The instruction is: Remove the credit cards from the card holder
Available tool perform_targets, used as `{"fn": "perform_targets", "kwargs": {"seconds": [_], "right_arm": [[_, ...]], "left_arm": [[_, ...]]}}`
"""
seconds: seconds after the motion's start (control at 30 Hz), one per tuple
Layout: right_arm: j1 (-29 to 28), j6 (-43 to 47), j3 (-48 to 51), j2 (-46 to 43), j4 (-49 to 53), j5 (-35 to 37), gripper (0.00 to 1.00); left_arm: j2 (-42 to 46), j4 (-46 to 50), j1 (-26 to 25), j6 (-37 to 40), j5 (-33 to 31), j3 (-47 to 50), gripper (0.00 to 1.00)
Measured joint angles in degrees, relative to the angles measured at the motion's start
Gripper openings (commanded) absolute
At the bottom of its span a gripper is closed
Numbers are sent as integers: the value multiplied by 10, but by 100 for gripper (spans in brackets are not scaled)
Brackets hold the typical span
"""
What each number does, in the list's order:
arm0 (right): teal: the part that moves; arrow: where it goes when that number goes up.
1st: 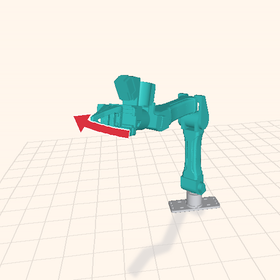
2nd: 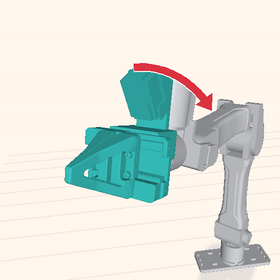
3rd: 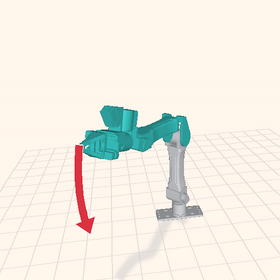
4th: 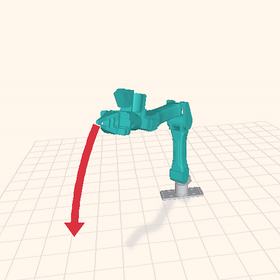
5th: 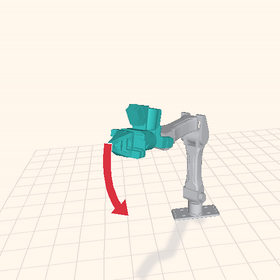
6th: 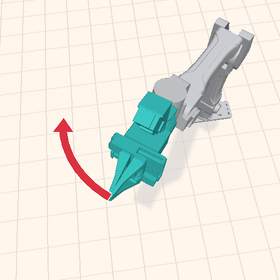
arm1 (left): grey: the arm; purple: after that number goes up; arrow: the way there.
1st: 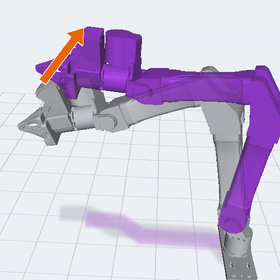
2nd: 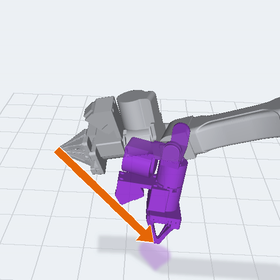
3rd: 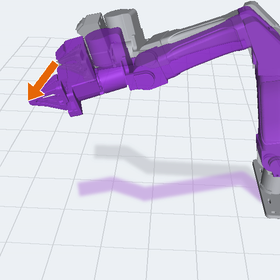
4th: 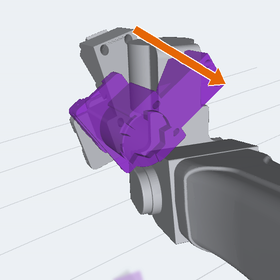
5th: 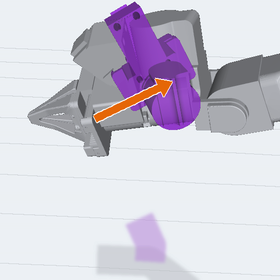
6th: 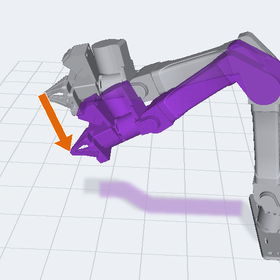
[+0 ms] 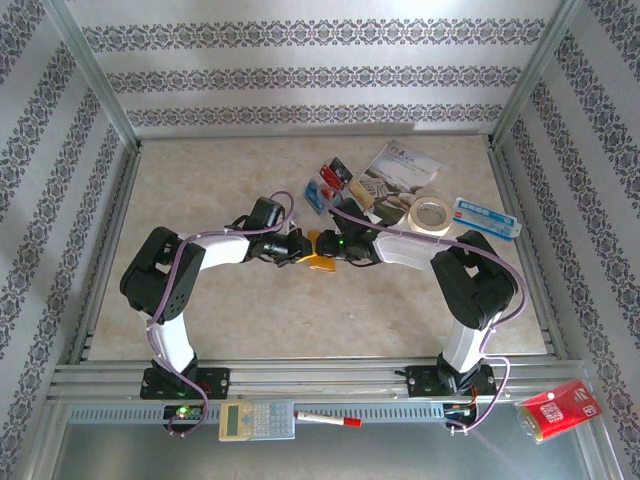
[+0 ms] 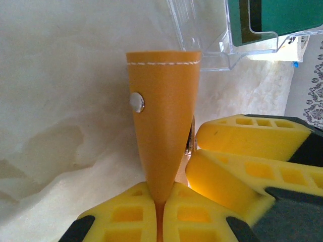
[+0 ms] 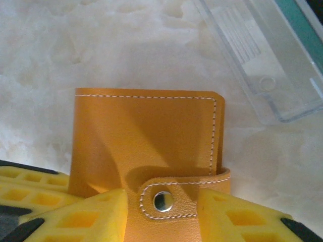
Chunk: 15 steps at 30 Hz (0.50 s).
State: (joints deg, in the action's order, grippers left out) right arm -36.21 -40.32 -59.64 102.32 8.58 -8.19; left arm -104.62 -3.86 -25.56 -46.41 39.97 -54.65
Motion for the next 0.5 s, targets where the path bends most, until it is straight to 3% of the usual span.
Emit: {"fn": "perform_targets", "kwargs": {"seconds": [0.5], "right_arm": [[-5,-1,-8,-4,23,50,28]], "left_arm": [[2,11,-3,21,-5,0,0]]}}
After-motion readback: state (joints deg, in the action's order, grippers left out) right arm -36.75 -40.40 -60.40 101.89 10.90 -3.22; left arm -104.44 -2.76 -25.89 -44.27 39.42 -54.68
